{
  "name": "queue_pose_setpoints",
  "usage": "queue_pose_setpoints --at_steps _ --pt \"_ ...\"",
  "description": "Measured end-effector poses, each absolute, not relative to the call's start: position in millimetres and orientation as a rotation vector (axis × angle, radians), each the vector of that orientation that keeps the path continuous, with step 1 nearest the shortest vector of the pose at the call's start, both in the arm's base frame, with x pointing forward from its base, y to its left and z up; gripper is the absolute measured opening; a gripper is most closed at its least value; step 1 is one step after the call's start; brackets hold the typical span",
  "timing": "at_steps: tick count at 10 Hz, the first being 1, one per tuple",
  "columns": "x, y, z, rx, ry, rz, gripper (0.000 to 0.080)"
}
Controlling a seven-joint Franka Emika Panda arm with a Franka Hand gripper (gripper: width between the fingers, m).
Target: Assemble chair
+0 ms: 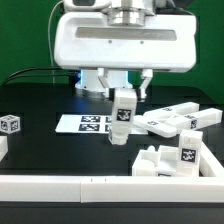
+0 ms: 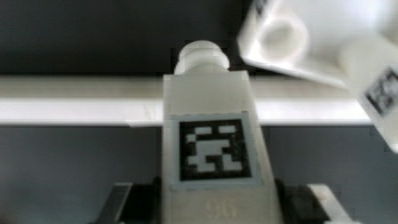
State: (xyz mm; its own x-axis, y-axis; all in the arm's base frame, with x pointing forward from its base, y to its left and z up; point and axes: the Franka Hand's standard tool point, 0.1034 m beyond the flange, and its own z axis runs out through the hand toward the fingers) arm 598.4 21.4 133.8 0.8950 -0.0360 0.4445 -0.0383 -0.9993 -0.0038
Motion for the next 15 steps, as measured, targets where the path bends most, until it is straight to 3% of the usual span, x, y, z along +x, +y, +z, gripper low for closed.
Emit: queue_pose_setpoints --at_steps 1,5,8,15 --pt "600 31 133.5 3.019 -0.057 0.833 0.0284" --pt "590 18 122.0 3.015 -0.057 0.801 0.0284" --pt "586 30 105.0 3.017 -0.047 0.809 0.0284" --pt "578 43 89.3 3.033 -0.02 0.771 0.0284"
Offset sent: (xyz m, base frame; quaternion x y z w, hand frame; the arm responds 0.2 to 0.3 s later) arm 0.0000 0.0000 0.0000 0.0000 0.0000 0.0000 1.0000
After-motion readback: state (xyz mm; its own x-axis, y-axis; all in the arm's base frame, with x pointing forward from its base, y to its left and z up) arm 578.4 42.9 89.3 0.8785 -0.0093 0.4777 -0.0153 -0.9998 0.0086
